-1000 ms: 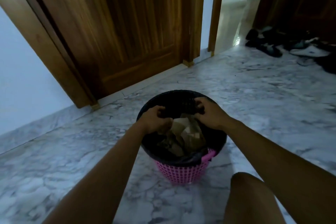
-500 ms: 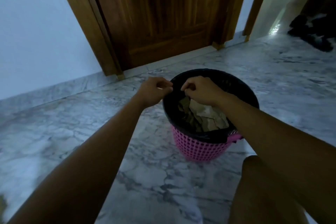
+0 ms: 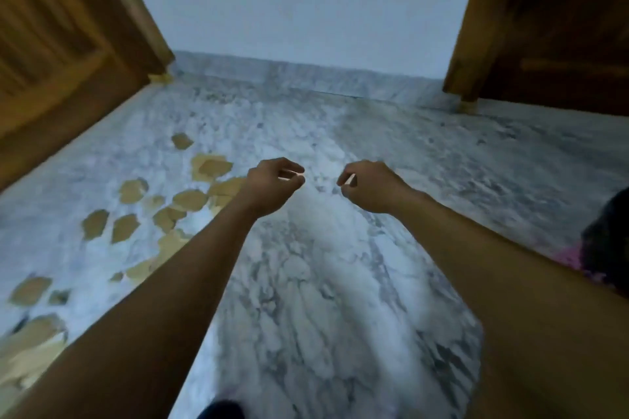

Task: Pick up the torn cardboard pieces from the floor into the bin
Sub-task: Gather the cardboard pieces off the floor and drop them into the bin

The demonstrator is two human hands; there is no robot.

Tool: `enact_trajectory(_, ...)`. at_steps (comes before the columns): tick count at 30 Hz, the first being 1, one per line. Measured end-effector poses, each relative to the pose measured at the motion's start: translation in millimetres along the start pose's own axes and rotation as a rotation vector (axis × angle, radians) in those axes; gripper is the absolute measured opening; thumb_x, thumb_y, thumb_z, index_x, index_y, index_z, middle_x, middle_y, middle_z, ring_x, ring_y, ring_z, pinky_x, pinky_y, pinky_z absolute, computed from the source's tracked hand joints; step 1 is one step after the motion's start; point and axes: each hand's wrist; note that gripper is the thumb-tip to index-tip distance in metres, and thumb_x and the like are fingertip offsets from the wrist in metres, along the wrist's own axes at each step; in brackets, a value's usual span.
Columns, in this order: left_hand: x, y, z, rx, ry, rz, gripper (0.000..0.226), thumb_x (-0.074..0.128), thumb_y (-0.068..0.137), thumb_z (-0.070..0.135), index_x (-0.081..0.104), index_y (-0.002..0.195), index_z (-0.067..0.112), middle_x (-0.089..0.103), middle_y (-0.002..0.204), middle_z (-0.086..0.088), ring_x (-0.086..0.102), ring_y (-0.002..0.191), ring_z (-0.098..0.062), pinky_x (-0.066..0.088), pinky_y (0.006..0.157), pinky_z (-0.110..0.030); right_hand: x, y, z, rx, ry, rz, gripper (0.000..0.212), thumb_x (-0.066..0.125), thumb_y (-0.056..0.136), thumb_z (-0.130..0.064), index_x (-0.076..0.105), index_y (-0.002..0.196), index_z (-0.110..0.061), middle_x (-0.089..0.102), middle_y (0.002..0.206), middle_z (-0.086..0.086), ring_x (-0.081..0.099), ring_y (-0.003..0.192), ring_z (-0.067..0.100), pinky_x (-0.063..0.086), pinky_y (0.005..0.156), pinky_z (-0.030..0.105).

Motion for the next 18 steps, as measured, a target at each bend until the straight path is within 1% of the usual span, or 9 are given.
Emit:
enact_trajectory(1, -20, -15, -20, -0.056, -0.025, 0.048, 0.020, 0.070, 0.086, 0.030, 0.072, 0.105, 0.026, 0.072, 0.106, 0.001, 0.068, 0.100, -0.014, 0.054, 0.083, -0.028, 15, 8, -22, -0.058, -0.022, -0.041, 0.020, 0.058, 0.091, -0.032, 0.069, 0.108, -0.030, 0.067, 0.117, 0.002, 0.063, 0.102, 0.024, 0.054, 0.089, 0.038)
enact_trajectory(2, -38, -31, -39, -0.103, -0.043, 0.091, 0.021, 0.070, 0.087, 0.030, 0.071, 0.108, 0.024, 0.070, 0.111, -0.001, 0.066, 0.104, -0.015, 0.053, 0.088, -0.030, 29, 14, -44, -0.110, -0.045, -0.081, 0.021, 0.058, 0.091, -0.032, 0.069, 0.109, -0.030, 0.068, 0.116, 0.003, 0.063, 0.102, 0.025, 0.054, 0.088, 0.038)
enact_trajectory(5, -82, -89, -80, -0.235, -0.055, 0.211, 0.028, 0.068, 0.090, 0.029, 0.068, 0.117, 0.021, 0.062, 0.116, 0.003, 0.058, 0.107, -0.010, 0.044, 0.087, -0.026, 70, 19, -107, -0.258, -0.100, -0.201, 0.024, 0.058, 0.093, -0.034, 0.067, 0.114, -0.030, 0.066, 0.117, 0.004, 0.063, 0.101, 0.025, 0.053, 0.084, 0.037)
enact_trajectory(8, -116, -160, -117, -0.353, -0.040, 0.338, 0.031, 0.069, 0.088, 0.036, 0.068, 0.118, 0.027, 0.062, 0.117, 0.006, 0.057, 0.111, -0.010, 0.044, 0.090, -0.026, 114, 9, -167, -0.390, -0.145, -0.314, 0.028, 0.059, 0.092, -0.033, 0.066, 0.119, -0.029, 0.067, 0.118, 0.003, 0.063, 0.102, 0.026, 0.054, 0.086, 0.037)
enact_trajectory(9, -125, -186, -125, -0.407, -0.034, 0.365, 0.032, 0.069, 0.088, 0.037, 0.067, 0.118, 0.028, 0.062, 0.120, 0.004, 0.058, 0.112, -0.013, 0.045, 0.091, -0.028, 129, 3, -186, -0.440, -0.152, -0.338, 0.028, 0.060, 0.092, -0.032, 0.066, 0.119, -0.028, 0.068, 0.118, 0.003, 0.063, 0.103, 0.025, 0.054, 0.085, 0.036)
enact_trajectory(12, -150, -282, -151, -0.577, -0.056, 0.487, 0.034, 0.069, 0.088, 0.038, 0.066, 0.120, 0.025, 0.060, 0.128, -0.004, 0.059, 0.117, -0.021, 0.048, 0.099, -0.036, 170, -38, -252, -0.597, -0.201, -0.461, 0.030, 0.059, 0.092, -0.031, 0.066, 0.121, -0.027, 0.069, 0.120, 0.004, 0.065, 0.095, 0.024, 0.049, 0.074, 0.029)
enact_trajectory(14, -163, -336, -161, -0.668, -0.030, 0.524, 0.039, 0.068, 0.089, 0.038, 0.064, 0.125, 0.023, 0.059, 0.131, -0.004, 0.059, 0.116, -0.022, 0.048, 0.092, -0.034, 191, -66, -286, -0.673, -0.212, -0.514, 0.026, 0.059, 0.093, -0.032, 0.066, 0.117, -0.029, 0.068, 0.124, 0.003, 0.067, 0.096, 0.024, 0.049, 0.075, 0.029)
enact_trajectory(16, -176, -381, -170, -0.751, -0.010, 0.537, 0.042, 0.067, 0.090, 0.040, 0.062, 0.128, 0.023, 0.059, 0.133, -0.005, 0.059, 0.116, -0.023, 0.044, 0.084, -0.028, 206, -92, -312, -0.723, -0.220, -0.544, 0.017, 0.059, 0.091, -0.035, 0.064, 0.108, -0.035, 0.069, 0.121, 0.003, 0.067, 0.095, 0.023, 0.055, 0.081, 0.033)
enact_trajectory(18, -187, -427, -177, -0.812, -0.008, 0.545, 0.044, 0.065, 0.091, 0.042, 0.060, 0.130, 0.023, 0.057, 0.137, -0.008, 0.057, 0.120, -0.024, 0.041, 0.086, -0.026, 216, -124, -336, -0.763, -0.231, -0.592, 0.017, 0.059, 0.090, -0.038, 0.063, 0.107, -0.035, 0.068, 0.113, 0.003, 0.067, 0.091, 0.021, 0.057, 0.086, 0.039)
Point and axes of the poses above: each hand's wrist, its own y-axis towards the middle knuckle, its own x-axis out of the palm, z = x × y
